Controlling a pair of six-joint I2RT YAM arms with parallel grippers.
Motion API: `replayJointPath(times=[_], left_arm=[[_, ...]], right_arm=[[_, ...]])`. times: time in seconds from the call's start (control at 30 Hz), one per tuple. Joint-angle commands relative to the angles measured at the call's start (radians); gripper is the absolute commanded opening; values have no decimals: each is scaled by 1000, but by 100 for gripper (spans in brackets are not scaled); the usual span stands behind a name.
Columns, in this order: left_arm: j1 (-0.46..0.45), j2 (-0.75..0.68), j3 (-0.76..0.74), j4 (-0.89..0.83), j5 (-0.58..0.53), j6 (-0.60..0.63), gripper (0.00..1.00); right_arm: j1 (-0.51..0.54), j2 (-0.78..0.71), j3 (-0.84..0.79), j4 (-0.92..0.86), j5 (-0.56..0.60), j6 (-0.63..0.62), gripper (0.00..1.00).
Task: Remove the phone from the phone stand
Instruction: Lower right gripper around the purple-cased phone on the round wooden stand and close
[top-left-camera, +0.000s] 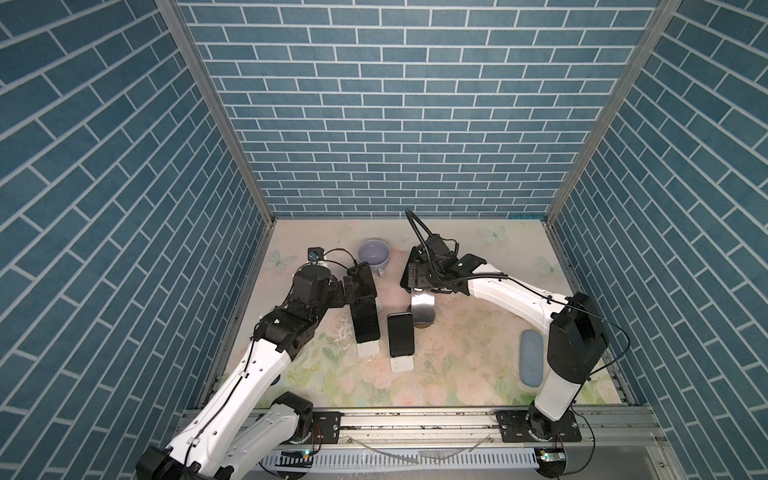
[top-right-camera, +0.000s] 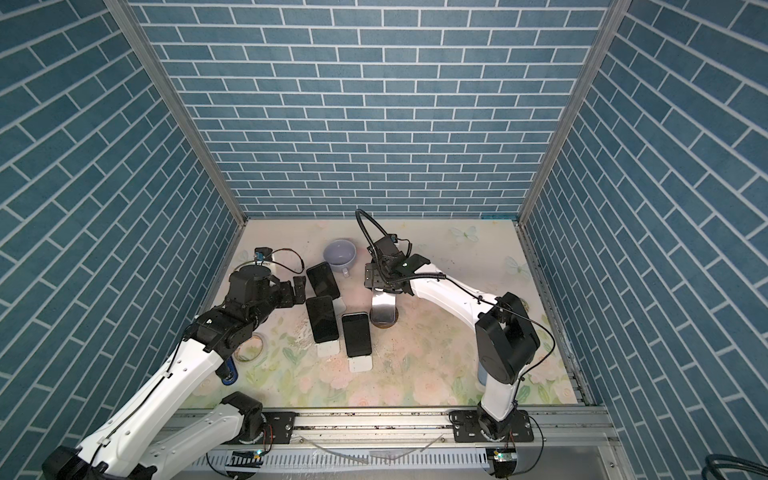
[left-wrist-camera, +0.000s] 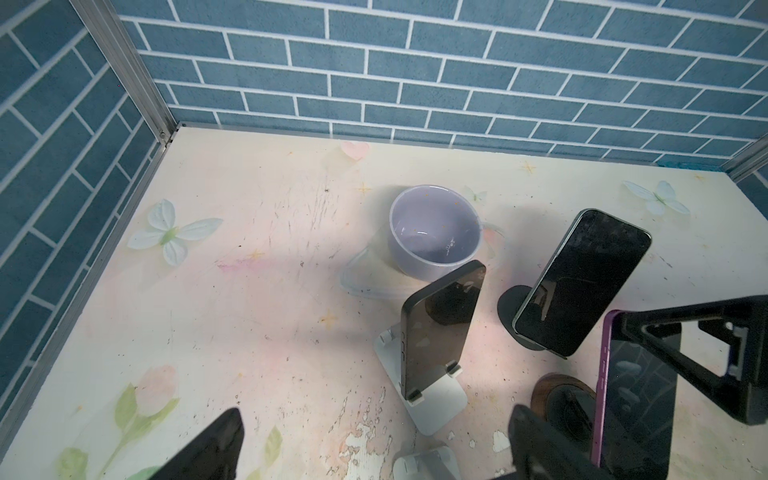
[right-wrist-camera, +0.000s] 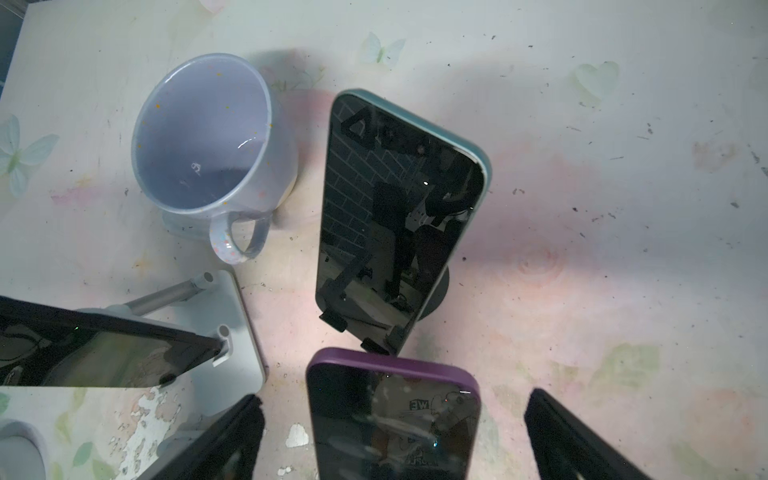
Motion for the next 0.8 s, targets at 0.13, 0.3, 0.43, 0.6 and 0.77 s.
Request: replayJointPath(times=[0.13, 0.3, 0.43, 0.6, 0.77], left_arm=[[-6, -2, -8, 15, -8, 11, 100], [-5, -4, -14, 24, -3, 9, 100], [-6, -7, -18, 32, -1, 7, 100], [-5, -13, -23, 43, -1, 6, 100], [-5, -14, -25, 43, -3, 8, 100]], right_arm=[[14, 61, 78, -66, 8, 43, 98], [18, 76, 80, -87, 33, 46, 92], [19, 91, 87, -90, 28, 52, 88], [23, 107, 94, -90, 24, 59, 84], [24, 114, 96, -85, 22, 63, 72]])
